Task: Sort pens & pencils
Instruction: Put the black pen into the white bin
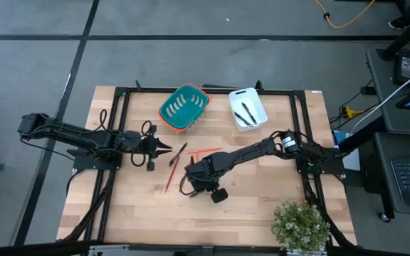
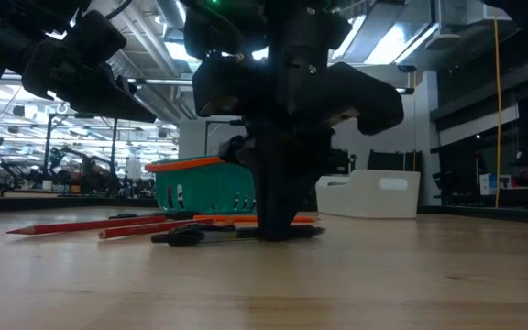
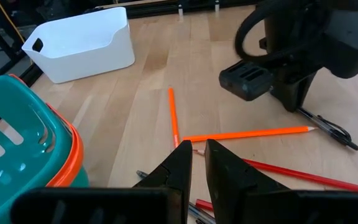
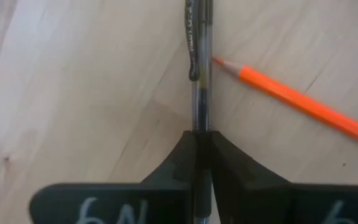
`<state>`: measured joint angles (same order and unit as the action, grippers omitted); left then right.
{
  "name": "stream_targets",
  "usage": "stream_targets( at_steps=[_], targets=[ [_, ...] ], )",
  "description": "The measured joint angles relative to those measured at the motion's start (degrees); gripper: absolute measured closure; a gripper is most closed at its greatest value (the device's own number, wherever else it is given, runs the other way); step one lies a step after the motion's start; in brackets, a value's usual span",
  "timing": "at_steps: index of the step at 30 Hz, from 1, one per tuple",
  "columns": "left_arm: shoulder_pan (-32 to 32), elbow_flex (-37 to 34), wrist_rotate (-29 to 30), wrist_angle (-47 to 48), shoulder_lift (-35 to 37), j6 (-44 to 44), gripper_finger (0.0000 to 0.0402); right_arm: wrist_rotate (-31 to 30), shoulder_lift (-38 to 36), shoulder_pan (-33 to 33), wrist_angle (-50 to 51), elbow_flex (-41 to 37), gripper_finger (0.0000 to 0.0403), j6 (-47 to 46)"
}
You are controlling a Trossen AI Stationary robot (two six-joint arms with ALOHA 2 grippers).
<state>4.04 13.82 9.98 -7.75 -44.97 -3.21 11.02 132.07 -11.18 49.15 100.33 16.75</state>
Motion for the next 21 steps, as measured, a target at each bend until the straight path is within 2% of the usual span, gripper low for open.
stream_targets(
  at_steps=[3, 11, 15, 21],
  targets=[
    [0.0, 0.0, 0.0, 0.0, 0.0, 0.0, 0.036, 2.98, 0.04, 0.73, 0.07, -0.06, 0.0376, -0.07],
    [0.01, -0.02, 0.0, 0.02, 0.0, -0.3, 0.036, 4.86, 0.07, 1.31, 0.6, 0.37, 0.0376, -1.29],
    [0.01, -0.02, 0.0, 0.02, -0.01, -0.32, 0.036, 3.92, 0.52, 1.22, 4.41, 3.48, 0.0376, -1.31],
    [0.0, -0.02, 0.0, 0.11, -0.02, -0.34, 0.036, -2.36, 0.64, 1.2, 11.05, 8.05, 0.0376, -1.46]
  ],
)
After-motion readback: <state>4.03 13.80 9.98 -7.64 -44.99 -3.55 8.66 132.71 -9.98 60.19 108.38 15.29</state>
